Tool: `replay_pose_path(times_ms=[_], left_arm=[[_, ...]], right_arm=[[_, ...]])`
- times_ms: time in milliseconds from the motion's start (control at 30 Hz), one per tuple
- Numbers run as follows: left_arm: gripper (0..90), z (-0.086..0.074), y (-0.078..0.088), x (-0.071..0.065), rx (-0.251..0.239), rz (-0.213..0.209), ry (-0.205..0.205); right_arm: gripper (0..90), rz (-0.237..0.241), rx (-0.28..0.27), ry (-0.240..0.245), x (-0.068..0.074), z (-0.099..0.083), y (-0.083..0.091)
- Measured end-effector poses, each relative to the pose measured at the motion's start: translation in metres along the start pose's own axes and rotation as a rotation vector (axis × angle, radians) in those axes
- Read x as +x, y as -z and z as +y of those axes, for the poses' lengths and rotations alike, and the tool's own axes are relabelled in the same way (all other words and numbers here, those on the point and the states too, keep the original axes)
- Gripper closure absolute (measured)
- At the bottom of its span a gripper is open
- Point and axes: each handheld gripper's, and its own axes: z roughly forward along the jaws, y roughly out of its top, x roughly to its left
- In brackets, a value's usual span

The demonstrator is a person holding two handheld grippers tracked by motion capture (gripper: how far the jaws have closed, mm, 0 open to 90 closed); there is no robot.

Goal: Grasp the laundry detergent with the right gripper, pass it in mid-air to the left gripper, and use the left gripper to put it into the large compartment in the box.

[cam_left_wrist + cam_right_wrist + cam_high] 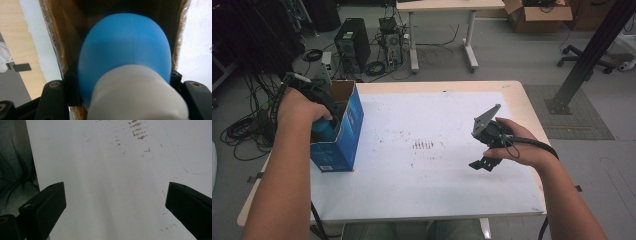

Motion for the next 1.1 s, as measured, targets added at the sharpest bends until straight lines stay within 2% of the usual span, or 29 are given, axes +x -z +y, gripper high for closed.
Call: replay_pose_path(times_ms=[667,1100], left_arm=[[37.7,0.001,-0.024,0.001,0.024,0.003,-0.01],[37.6,0.001,-0.026,0.001,0.009,0.005,-0.016]], right_arm=[[3.3,0.004,-0.003,-0.004,0.002,0.001,-0.002],[3.3,0.003,-0.006,-0.01,0.005,-0.001,-0.001]])
